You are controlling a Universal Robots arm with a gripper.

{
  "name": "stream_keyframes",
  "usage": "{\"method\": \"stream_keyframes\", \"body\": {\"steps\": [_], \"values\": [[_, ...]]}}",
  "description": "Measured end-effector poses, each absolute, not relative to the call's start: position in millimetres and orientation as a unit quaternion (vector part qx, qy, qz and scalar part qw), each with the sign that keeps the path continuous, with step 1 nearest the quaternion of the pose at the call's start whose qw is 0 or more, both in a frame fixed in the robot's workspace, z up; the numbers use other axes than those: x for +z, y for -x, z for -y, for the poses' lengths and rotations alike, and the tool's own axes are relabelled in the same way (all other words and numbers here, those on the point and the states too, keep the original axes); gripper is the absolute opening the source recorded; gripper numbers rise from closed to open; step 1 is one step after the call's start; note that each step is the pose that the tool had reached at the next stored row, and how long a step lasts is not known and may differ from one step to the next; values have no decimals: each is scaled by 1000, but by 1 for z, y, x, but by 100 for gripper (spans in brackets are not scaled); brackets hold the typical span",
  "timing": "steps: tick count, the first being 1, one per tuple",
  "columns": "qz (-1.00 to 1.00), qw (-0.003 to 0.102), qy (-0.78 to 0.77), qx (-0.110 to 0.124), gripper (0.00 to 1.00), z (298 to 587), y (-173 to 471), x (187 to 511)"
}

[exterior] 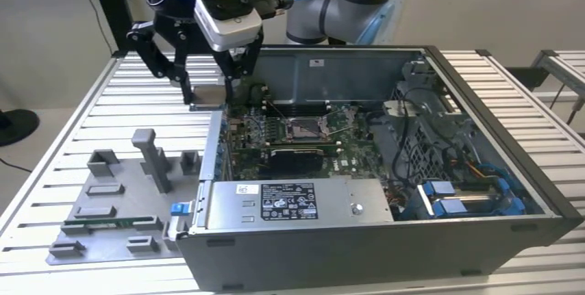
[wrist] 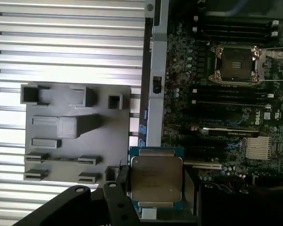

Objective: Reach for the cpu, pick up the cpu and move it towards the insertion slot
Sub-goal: 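Pick up the cpu and move it towards the insertion slot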

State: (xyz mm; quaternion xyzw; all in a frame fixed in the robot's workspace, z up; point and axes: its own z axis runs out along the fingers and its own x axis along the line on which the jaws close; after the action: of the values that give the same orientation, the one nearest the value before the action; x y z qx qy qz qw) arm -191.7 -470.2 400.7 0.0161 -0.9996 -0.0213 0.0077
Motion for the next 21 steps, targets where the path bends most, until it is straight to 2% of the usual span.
{"method": "stream_keyframes", "body": {"steps": [21], "values": [[1000,10,-16,-21,0,470,150,401]]}}
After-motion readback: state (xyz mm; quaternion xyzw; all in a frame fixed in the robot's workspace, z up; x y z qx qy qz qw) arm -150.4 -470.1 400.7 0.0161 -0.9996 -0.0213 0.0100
